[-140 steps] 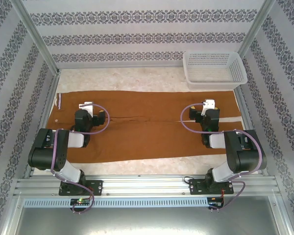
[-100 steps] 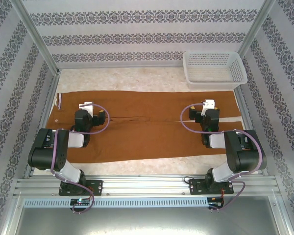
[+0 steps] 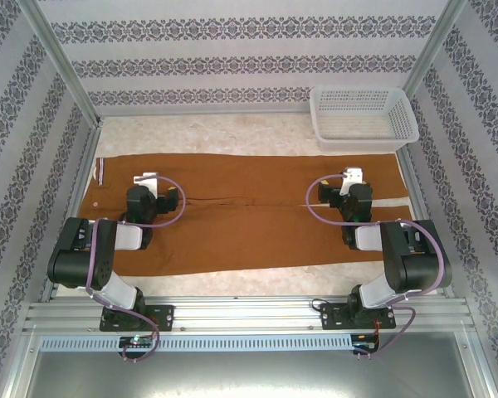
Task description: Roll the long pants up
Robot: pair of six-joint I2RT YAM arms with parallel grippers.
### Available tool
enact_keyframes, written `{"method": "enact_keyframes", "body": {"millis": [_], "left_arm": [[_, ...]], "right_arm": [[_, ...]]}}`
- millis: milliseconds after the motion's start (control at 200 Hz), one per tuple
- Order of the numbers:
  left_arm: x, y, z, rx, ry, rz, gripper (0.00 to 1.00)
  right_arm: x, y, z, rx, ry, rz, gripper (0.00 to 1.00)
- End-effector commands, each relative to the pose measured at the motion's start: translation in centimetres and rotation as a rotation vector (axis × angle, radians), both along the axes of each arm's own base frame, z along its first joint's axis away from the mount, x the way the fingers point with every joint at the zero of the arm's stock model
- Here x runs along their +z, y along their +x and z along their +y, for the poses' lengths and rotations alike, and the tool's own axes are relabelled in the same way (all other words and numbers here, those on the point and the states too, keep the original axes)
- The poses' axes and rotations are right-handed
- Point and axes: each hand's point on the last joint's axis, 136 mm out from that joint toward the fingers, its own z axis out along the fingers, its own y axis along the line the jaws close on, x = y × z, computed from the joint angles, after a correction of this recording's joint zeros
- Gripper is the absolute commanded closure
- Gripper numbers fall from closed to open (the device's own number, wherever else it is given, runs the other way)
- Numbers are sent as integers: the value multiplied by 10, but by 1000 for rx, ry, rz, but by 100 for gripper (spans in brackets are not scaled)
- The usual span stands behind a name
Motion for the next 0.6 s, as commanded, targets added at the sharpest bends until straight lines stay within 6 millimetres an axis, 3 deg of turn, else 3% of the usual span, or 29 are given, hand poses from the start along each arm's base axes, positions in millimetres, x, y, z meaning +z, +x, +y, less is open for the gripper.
{"method": "enact_keyframes", "body": {"millis": [0,55,160,265,340,440,510,595], "left_arm": [[25,9,14,68,13,-44,0],[38,9,35,196,26,38,0],[94,14,64,373,43,133,0],[114,-7,99,614,-80,324,0],[107,-21,113,694,-219,391,0],[87,-37,120,701,-564,417,0],[72,-60,127,756,-795,445,4],[56,-98,132,859,-888,507,5]], "right_arm": [[23,9,-4,-14,12,-51,2],[28,12,-12,-64,8,18,2],[47,24,-15,-87,13,140,2],[58,28,-13,-116,145,228,2],[65,28,-14,-115,312,250,2],[71,17,-24,-123,528,271,2],[70,2,-37,-147,634,325,2],[64,-21,-57,-223,710,379,2]]}}
